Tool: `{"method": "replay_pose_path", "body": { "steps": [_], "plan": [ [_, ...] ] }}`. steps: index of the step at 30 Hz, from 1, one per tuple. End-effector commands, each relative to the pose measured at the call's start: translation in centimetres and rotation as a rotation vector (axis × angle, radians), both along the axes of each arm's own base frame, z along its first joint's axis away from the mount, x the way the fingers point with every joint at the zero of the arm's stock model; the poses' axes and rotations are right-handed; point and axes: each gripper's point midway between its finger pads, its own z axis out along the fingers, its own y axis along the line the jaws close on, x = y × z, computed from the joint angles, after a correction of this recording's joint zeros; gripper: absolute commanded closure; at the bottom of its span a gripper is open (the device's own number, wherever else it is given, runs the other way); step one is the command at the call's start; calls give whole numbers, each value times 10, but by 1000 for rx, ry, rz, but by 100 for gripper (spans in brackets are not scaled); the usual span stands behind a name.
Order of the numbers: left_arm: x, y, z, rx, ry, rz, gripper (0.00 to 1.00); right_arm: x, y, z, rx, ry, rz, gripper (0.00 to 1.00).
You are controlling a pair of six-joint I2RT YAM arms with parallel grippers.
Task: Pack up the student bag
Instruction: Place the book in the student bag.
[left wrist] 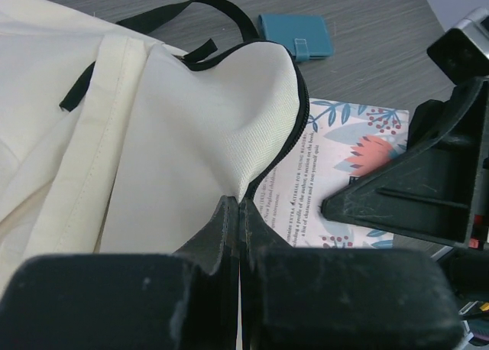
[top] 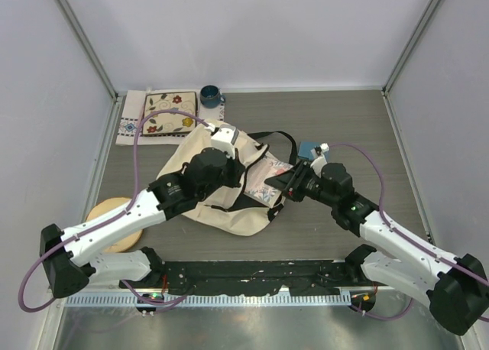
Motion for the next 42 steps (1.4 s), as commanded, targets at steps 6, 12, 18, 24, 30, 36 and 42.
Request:
{"method": "replay_pose_path", "body": {
  "steps": [6,12,18,24,30,36,42],
  "plan": [
    [3,-12,60,-184,-128,-29,100,20,11,31,146,-109,-48,99],
    [3,-16,54,-180,-109,-39,100,27,22,12,126,-94,-74,99],
    [1,-19,45,-175,-80,-46,100,35,40,11,125,-123,-81,99],
    [-1,-22,43,-182,-65,-58,100,65,64,10,141,-150,-123,99],
    [-3,-26,40,-179,-59,-80,100,86,101,-7,156,-155,-156,99],
    [-5,-23,35,-173,-51,-72,100,79,97,-54,7,-93,-142,59],
    [-4,-27,28,-174,-40,-76,100,61,80,-78,-172,-99,-76,19]
  ]
}}
